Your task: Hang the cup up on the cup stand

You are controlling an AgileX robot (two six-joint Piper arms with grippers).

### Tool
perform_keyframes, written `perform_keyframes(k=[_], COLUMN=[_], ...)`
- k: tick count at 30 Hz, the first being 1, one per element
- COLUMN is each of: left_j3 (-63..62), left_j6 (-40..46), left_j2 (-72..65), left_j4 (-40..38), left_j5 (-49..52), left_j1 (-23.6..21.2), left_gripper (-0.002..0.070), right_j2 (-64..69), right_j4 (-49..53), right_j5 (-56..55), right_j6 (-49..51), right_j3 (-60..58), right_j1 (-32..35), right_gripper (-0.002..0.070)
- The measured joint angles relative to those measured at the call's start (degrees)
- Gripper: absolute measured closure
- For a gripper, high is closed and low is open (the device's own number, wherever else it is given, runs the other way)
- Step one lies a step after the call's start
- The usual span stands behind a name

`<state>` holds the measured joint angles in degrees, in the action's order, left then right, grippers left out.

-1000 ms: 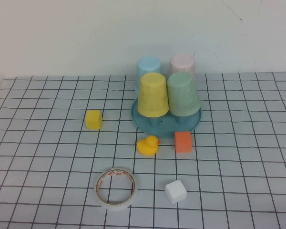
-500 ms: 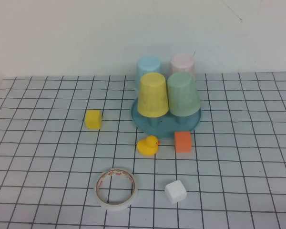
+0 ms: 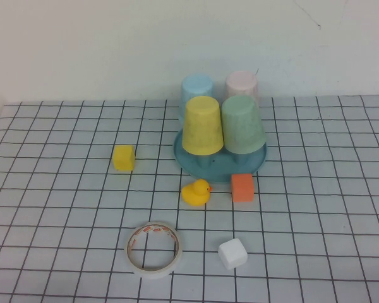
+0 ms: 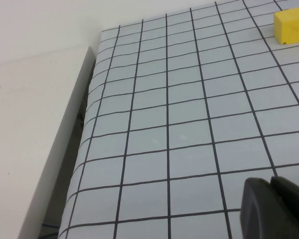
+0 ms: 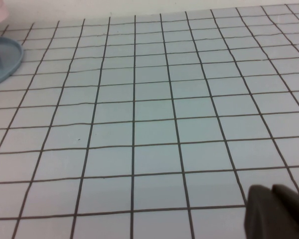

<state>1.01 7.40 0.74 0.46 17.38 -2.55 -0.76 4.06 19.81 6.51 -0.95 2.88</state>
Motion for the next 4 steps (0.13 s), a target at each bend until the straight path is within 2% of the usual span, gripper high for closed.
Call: perform_keyframes(k=[4], left_j3=[0.0], left_j6=[0.0], left_j2=[0.0], left_j4=[0.0], left_j5=[0.0], left_j1=[0.0], left_gripper=[0.0676], right_j2=[0.0], right_j4=[0.0], right_j5=[0.0], right_j6=[0.0], right_j3=[0.0], right_j1=[0.0], right_gripper=[0.0678])
